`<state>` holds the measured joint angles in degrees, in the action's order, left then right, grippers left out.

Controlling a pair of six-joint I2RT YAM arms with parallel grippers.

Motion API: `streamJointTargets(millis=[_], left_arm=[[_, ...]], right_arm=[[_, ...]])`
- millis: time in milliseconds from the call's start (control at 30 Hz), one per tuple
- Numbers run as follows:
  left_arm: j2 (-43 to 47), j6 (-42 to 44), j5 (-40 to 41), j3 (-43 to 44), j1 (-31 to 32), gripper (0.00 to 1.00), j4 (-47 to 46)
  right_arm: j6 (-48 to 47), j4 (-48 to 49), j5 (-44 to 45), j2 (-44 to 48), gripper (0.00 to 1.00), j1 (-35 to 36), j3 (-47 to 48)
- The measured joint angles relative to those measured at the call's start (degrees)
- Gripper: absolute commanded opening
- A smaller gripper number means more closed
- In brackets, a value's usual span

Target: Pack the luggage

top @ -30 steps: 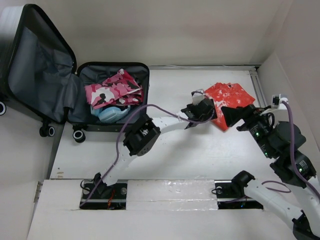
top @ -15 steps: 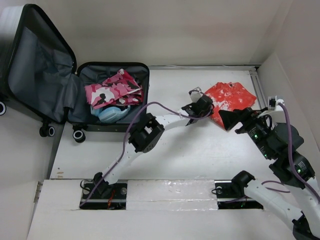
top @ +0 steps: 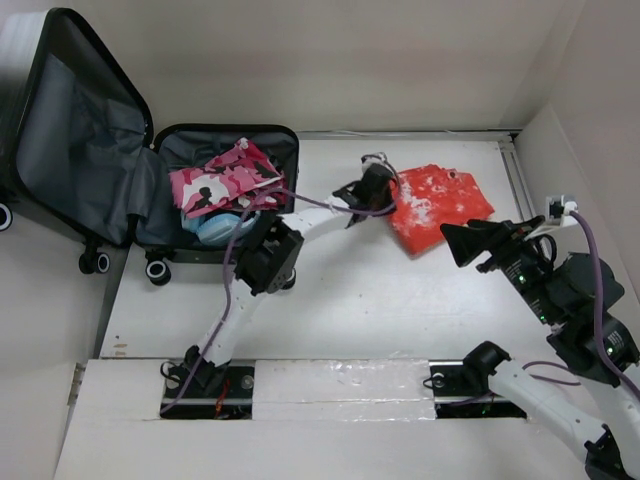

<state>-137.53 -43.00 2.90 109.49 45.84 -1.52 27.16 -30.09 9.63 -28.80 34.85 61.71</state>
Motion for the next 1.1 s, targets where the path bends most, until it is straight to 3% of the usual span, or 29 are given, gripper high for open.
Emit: streamJointTargets(millis=[167,433,567,800,967,1100], left_arm=[[4.9,14.7,-5.4,7.3,-8.4,0.0,13.0],[20.9,29.7,-3.0,10.7,-21.7,0.0,27.3],[30.9,30.1,-3.8,3.8,-32.9,0.0,26.9],[40.4,25.4,-9.7,-18.1,-52.2,0.0,20.2],[41.0,23.0,-6.8,-27.2,-55.8,0.0,19.4],[41.8,21.1,-2.6,-27.7,-54.9,0.0,19.1]], right_arm=[[0.0,0.2,-1.2,-0.7,0.85,0.0,0.0],[-0.4,1.8,-2.3,-1.2,0.85,0.0,-0.9],[-0.7,2.1,-2.8,-2.0,0.85,0.0,-1.6],[-0.9,2.4,-3.1,-2.1,0.85,0.0,-2.7],[-0.9,3.0,-4.1,-2.4,0.85,0.0,-3.4],[-1.0,3.9,-5.6,-2.8,0.85,0.0,-4.5]])
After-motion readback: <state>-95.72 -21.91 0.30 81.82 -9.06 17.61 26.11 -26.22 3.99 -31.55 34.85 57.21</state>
